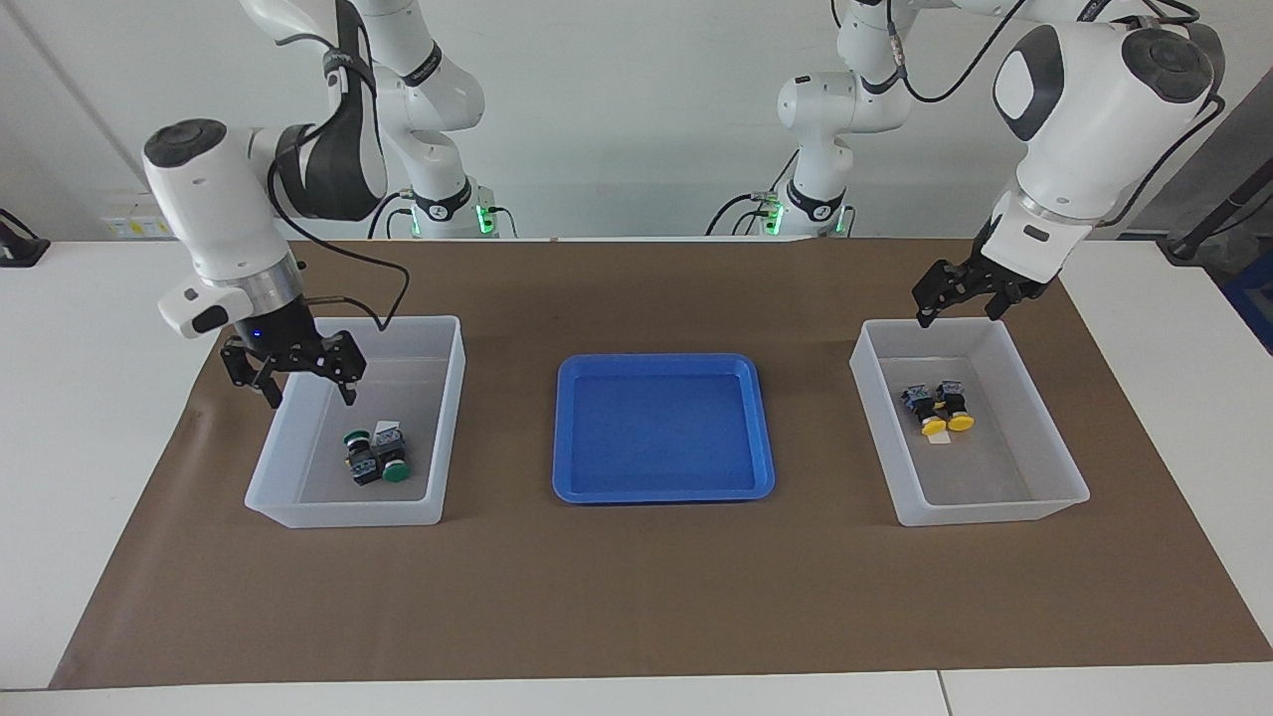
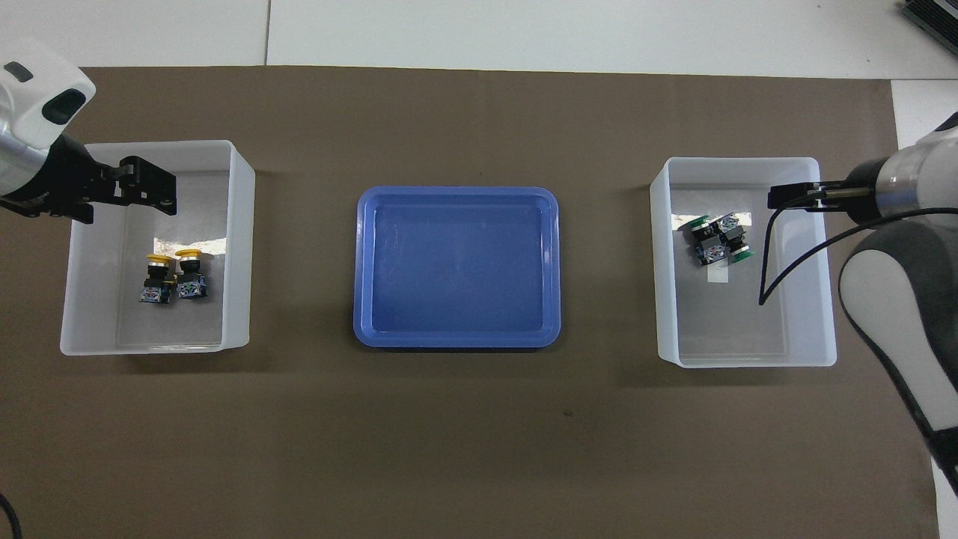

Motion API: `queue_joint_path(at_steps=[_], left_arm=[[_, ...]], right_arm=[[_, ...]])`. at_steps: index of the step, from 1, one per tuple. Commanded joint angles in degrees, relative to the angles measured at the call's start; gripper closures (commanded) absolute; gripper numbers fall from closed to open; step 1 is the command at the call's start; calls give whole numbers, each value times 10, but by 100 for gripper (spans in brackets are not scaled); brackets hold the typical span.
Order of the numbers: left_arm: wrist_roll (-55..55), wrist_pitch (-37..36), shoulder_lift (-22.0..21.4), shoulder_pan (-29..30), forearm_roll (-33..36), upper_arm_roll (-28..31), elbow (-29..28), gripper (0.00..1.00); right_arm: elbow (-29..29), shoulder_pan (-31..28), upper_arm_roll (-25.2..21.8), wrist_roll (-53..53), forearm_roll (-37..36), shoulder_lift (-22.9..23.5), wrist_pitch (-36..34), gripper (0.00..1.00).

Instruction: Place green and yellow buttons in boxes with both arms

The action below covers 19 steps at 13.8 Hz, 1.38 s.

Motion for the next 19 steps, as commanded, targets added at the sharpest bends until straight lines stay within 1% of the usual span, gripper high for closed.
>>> queue_joint_path(at_steps=[1,3,4,5,6,7,9,11,12,13,15,19], left_arm=[[11,17,-14,5,12,-2,-15,0],[10,20,-16,4,12,-2,-20,0],[10,21,-17,4,12,-2,-21,0],[10,21,-16,4,12,-2,-20,0],[9,21,-17,4,12,-2,-20,0],[7,23,-16,4,12,-2,-20,0],[7,28,-16,4,12,-2,-21,0],[7,32,-17,4,11,-2,-21,0],[7,34,-17,5,11,-2,-21,0],[8,34,-17,5,10,-2,-22,0],[8,37,-17,5,10,-2,-23,0],[9,41,-20,4,8,-2,-30,0]], right_arm=[[61,-3,5,63,-11,-22,-105,0],[122,-13,4,71,-12,-23,-196,0],[144,-4,-1,71,-11,-23,-235,0],[147,23,-24,69,-12,-27,-260,0],[150,69,-76,70,-7,-32,-275,0],[150,91,-113,68,-1,-33,-274,0],[146,83,-107,67,-1,-35,-281,0],[145,41,-57,63,-3,-37,-295,0],[135,36,-42,56,-10,-52,-301,0],[121,42,-42,58,-12,-61,-296,0],[121,50,-50,46,-24,-60,-294,0],[121,51,-51,45,-27,-63,-301,0]])
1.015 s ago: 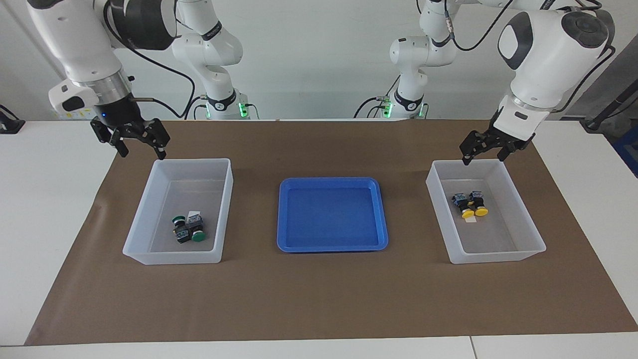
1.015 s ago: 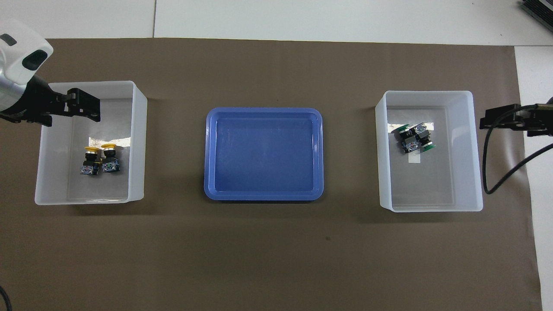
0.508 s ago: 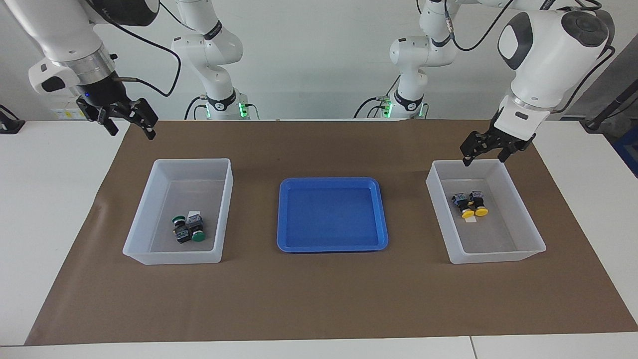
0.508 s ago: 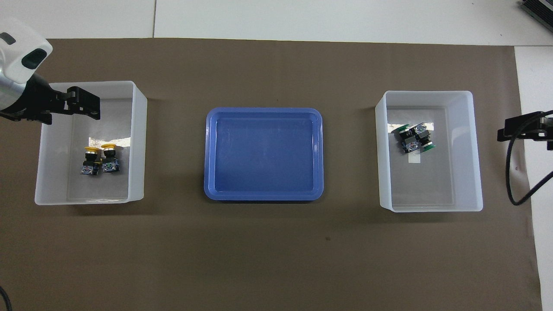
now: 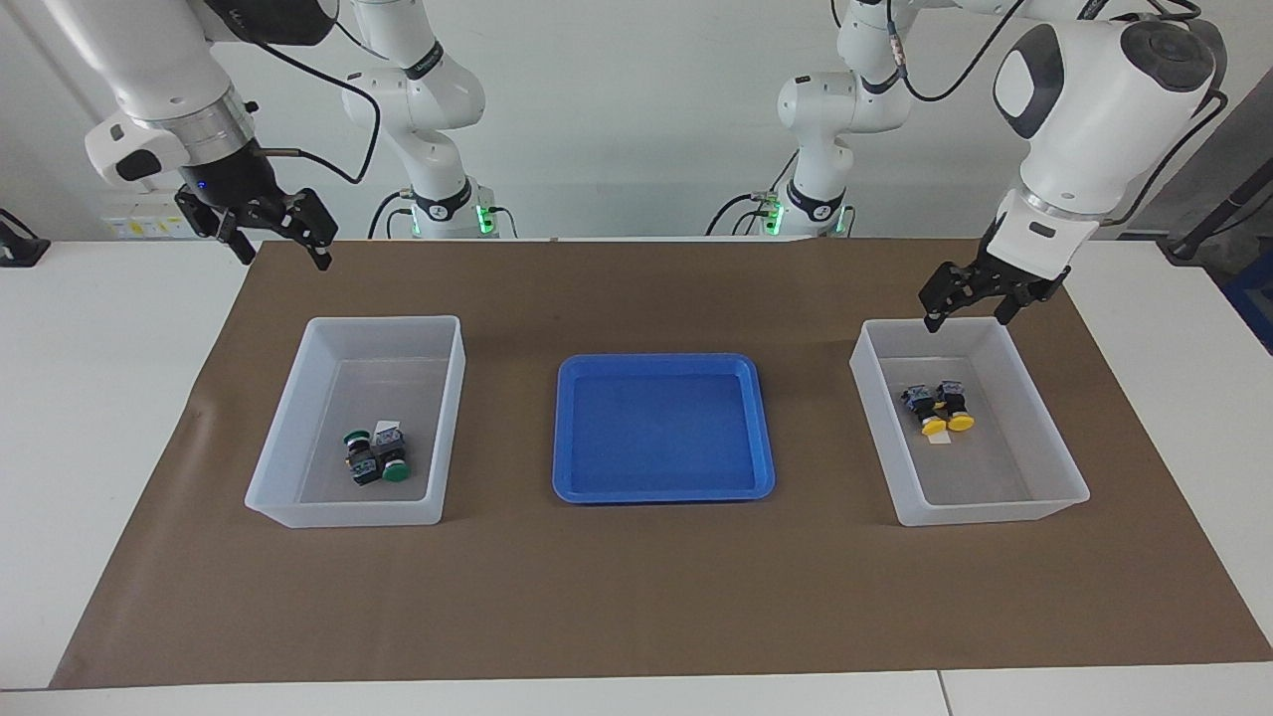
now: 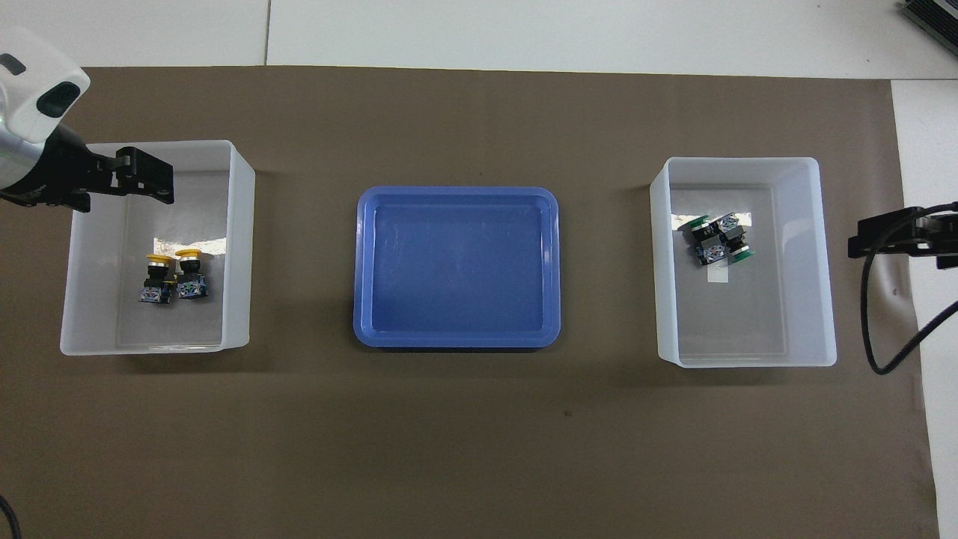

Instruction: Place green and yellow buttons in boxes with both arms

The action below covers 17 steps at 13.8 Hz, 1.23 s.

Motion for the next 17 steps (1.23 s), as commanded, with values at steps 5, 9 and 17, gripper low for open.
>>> queue_joint_path(at_steps=[5,9,17], left_arm=[[12,40,-20,6,9,0,-20,0],[12,61,-29,16,7,-2,-22,0],[10,54,-36,12,7,-7,-34,0]], right_arm=[[-17,-2,2,-37,-35,-17,-4,0],[-15,-1,13,5,-24,-16,-1,0],[-18,-9,10,1,-11,-17,-4,0]])
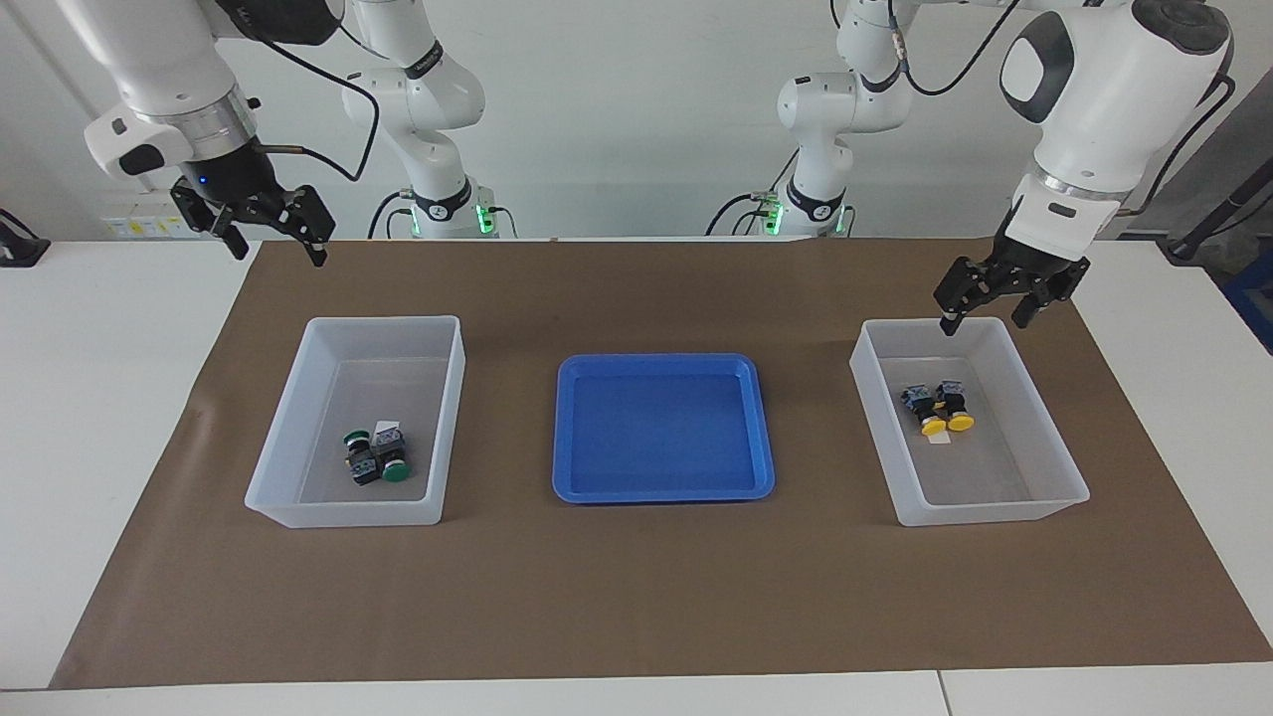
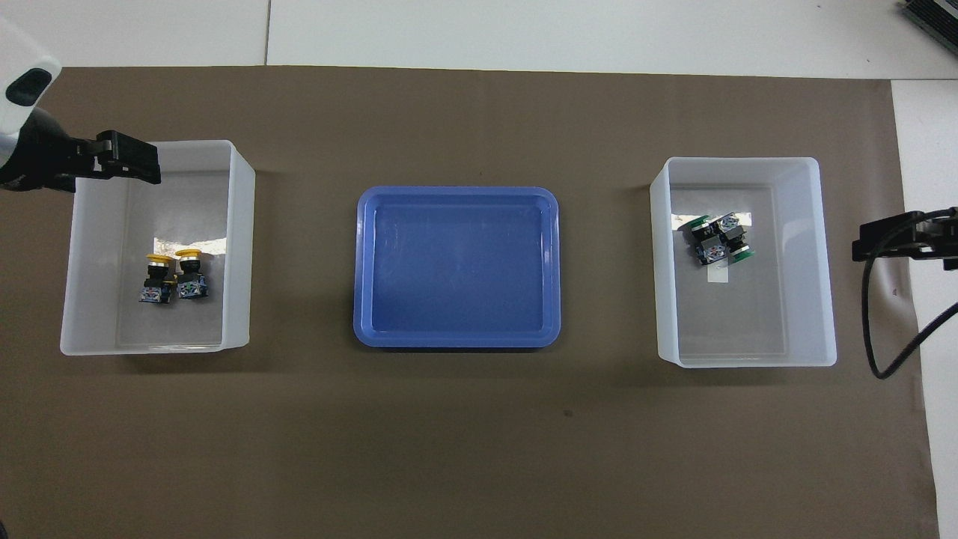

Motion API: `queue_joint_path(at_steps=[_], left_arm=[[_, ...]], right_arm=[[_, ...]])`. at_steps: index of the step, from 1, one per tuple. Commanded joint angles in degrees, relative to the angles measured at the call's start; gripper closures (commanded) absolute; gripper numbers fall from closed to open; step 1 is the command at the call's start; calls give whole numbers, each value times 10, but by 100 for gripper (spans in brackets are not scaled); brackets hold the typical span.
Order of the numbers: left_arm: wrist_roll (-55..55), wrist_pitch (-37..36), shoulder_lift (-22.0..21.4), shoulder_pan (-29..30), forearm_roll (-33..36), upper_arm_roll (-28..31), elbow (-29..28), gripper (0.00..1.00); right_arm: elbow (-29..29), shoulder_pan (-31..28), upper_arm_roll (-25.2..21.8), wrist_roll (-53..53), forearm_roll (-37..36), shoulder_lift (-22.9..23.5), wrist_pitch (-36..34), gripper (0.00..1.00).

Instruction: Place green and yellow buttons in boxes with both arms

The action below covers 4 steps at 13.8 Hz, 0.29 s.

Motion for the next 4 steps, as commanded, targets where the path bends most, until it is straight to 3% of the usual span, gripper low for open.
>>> queue_joint_path(at_steps=[1,4], left_arm=[[6,8,-22,-1,6,1,-30,0],[7,13,-28,3,5,1,-43,0]], right_arm=[[-15,-5,4,5,8,-14,-5,0],[-16,-6,3,-18,7,-15,-6,0]])
